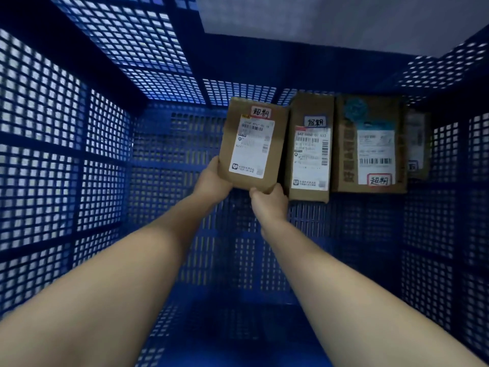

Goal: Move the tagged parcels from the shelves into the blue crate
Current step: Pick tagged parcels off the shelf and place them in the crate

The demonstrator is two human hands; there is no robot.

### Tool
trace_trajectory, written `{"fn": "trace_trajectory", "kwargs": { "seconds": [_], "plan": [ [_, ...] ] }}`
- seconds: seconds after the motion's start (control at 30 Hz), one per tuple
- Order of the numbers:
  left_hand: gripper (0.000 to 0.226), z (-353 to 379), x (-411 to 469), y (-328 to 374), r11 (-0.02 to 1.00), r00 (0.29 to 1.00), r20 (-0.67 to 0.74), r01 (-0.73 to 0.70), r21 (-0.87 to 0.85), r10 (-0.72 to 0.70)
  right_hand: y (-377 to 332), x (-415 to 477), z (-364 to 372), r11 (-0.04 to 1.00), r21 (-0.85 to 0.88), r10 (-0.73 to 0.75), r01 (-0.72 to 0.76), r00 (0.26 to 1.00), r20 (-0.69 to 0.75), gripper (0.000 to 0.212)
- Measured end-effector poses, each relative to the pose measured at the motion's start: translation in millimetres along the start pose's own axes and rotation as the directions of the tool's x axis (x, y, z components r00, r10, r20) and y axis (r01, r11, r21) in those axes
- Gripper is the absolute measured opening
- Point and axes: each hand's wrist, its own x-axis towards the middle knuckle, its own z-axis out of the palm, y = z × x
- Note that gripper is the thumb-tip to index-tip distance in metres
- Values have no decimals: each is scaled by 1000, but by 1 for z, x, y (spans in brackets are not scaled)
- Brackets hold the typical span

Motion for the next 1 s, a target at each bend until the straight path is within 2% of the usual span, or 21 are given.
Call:
{"fn": "trace_trajectory", "kwargs": {
  "seconds": [0.07, 0.17, 0.3, 0.4, 0.47, 0.53, 0.63, 0.83, 0.9, 1.0],
  "plan": [
    [47, 0, 6, 4, 998, 1000, 22, -5, 61, 4, -2, 3, 3, 999, 43, -19, 20, 999, -26, 55],
    [69, 0, 25, 1, 991, 998, 63, 11, 135, -19, -5, 10, 3, 996, 86, -12, 15, 999, -33, 63],
    [80, -2, 34, 0, 987, 998, 62, -2, 160, -8, -6, 10, -1, 1000, 5, -10, 10, 1000, -8, 62],
    [62, -2, 11, 14, 972, 998, 54, -29, 235, 17, -9, -1, -11, 986, -148, -67, 72, 997, 35, 61],
    [48, -4, -4, 23, 941, 995, 50, -94, 326, 82, -12, -15, -21, 944, -282, -154, 173, 984, 87, 59],
    [49, -12, -20, 30, 890, 988, 33, -151, 430, 152, -18, -33, -33, 885, -374, -242, 279, 960, 143, 56],
    [49, -26, -52, 44, 778, 973, 45, -209, 592, 227, -34, -63, -55, 786, -499, -294, 366, 930, 218, 59],
    [53, -54, -124, 98, 608, 981, 100, -183, 772, 168, -80, -125, -111, 550, -711, -350, 438, 894, 280, 48],
    [52, -61, -155, 118, 515, 972, 126, -213, 830, 199, -95, -149, -130, 512, -739, -369, 438, 889, 271, 39],
    [47, -68, -199, 147, 362, 956, 157, -242, 900, 249, -119, -187, -158, 453, -782, -369, 428, 889, 272, 40]
  ]
}}
